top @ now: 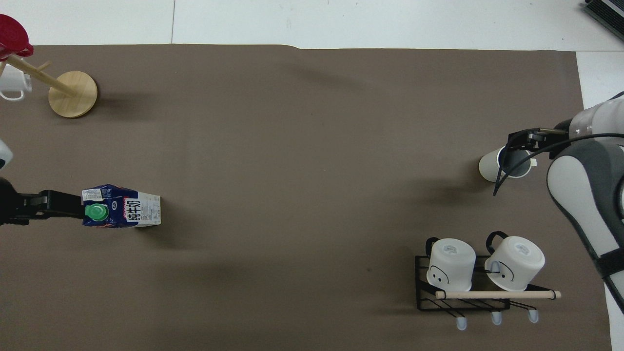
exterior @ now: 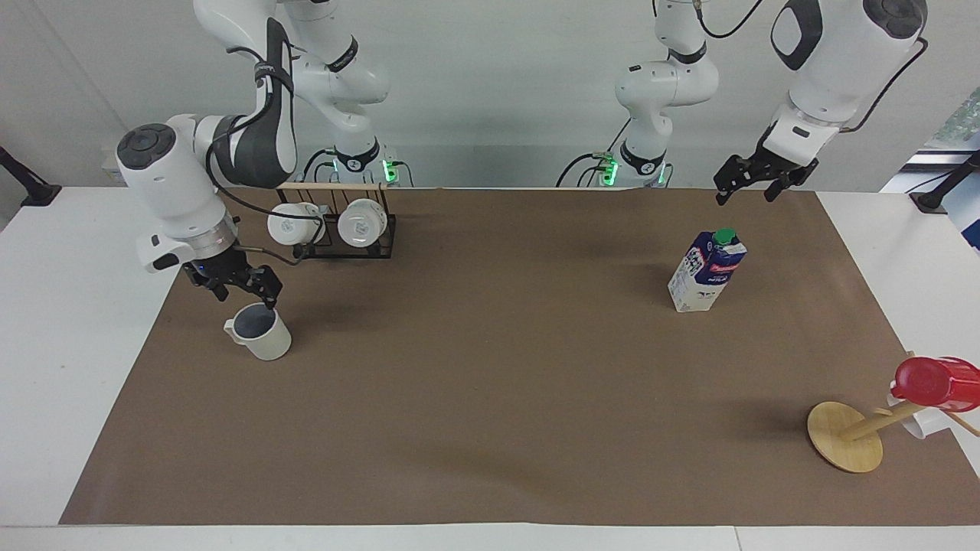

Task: Place cup and milk on table
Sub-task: 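Grasp the milk carton with the left gripper while the right gripper grasps the mug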

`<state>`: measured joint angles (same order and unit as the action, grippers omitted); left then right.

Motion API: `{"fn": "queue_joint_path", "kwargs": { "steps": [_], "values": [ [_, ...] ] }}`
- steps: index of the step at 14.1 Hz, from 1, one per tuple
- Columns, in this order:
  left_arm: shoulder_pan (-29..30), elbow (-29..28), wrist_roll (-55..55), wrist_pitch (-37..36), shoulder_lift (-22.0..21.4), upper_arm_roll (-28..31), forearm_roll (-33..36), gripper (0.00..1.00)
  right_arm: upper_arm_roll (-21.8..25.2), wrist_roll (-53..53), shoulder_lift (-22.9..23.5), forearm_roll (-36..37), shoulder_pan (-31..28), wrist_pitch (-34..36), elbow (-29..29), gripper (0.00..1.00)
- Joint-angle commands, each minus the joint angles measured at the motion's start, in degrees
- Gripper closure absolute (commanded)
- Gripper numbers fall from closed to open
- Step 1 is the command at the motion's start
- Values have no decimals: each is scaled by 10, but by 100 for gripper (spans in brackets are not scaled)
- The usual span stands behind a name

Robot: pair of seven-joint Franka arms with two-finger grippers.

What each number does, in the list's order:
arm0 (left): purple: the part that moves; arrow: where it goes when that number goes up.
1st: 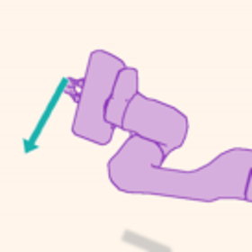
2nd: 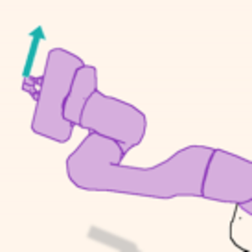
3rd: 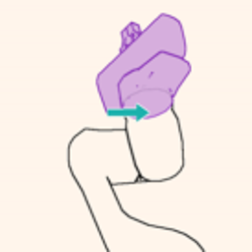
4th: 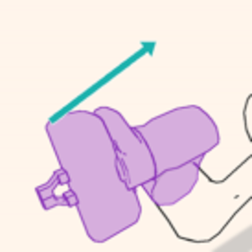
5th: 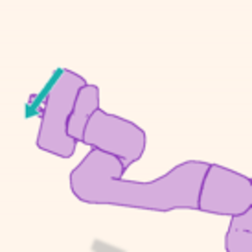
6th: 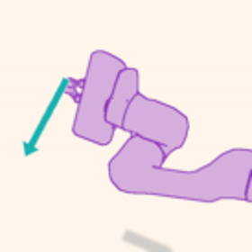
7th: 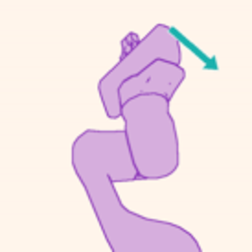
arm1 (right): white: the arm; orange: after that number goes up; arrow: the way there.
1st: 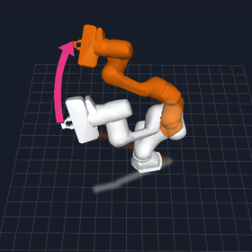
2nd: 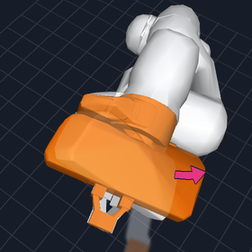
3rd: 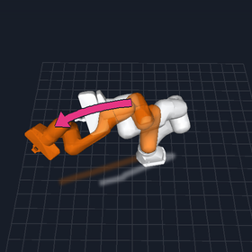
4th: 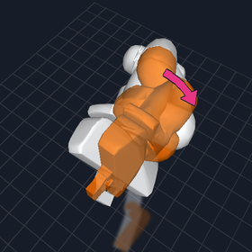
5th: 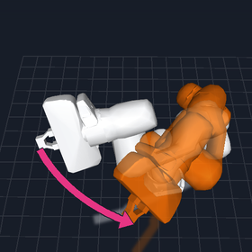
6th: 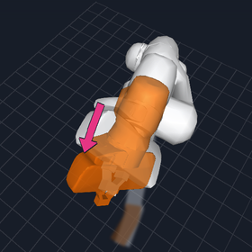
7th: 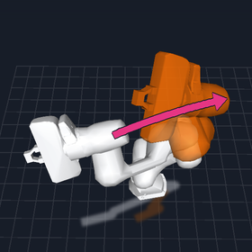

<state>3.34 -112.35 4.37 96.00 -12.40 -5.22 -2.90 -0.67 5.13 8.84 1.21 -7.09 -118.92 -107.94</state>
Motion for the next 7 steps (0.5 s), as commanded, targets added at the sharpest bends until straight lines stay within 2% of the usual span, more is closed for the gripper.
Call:
{"fn": "queue_joint_path", "kwargs": {
  "steps": [1,6,7],
  "values": [
    [0,-43,-5,48,-11,-1,6,0,-2,-16,13,-2,4,-37,-18,0],
    [0,-92,-29,117,-4,-1,5,0,-3,-27,29,-2,11,-91,-60,2],
    [0,-103,-39,131,-2,-1,5,0,-3,-41,29,-2,11,-95,-63,20]
  ]
}}
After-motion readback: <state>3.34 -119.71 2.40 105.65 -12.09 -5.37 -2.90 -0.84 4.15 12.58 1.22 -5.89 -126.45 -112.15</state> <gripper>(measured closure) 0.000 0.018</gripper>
